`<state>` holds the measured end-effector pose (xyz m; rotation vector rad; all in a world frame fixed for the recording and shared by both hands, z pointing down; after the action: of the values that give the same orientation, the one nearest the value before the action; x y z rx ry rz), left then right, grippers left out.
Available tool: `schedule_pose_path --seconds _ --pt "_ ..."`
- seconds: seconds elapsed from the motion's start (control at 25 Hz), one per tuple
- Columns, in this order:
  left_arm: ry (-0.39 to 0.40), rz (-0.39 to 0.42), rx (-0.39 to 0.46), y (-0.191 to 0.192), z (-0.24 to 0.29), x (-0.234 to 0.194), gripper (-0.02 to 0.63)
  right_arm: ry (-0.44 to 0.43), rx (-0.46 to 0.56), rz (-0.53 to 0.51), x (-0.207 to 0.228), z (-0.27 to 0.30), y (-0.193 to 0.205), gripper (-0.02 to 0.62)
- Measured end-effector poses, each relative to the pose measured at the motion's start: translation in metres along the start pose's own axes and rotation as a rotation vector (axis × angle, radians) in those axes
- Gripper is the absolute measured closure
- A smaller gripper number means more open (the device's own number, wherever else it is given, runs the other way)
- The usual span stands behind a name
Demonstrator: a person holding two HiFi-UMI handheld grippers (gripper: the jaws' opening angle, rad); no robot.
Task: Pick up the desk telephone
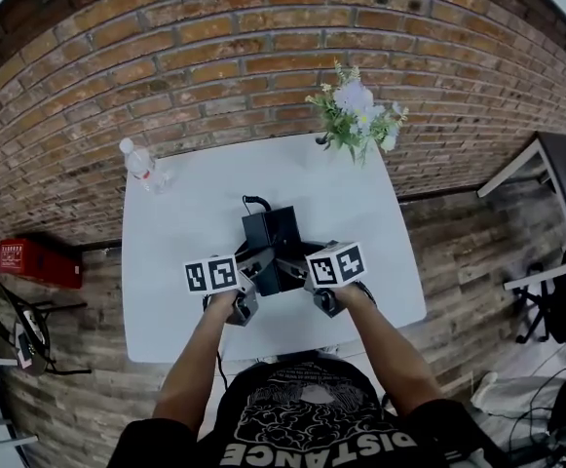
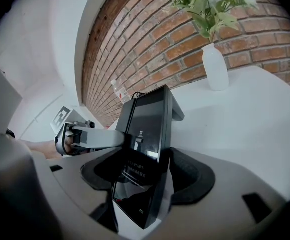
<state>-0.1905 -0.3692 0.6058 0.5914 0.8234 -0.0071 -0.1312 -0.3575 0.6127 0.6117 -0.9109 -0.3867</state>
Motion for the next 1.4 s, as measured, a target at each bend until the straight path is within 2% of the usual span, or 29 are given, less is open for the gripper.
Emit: schedule_pose_path --seconds 0.52,1.0,1.4 --pt "-0.03 0.006 0.033 0.001 -0.003 0.005 0.411 -0.005 0.016 0.04 -0.001 -0.004 0.0 0.324" --pt "-0.033 0.075 0.155 -0.033 -0.03 0.044 0.411 -0.025 0.093 -0.079 -0.03 -0.028 -0.043 0.324" --pt "-0.047 0.18 0.271 -0.071 -0.063 0.086 0.411 -0.054 0.181 -0.196 -0.065 -0.054 -0.091 0.324"
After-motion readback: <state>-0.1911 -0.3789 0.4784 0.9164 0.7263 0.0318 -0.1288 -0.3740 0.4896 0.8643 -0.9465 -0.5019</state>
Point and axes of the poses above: the fingertips, and each gripper's own axes: z forward along the fingers, x to its right, y out of its underside, the point moved 1 cm from there along -z, backward along the fingers, and after that the axes turned 11 degrees about -y, right-handed, at the moved point
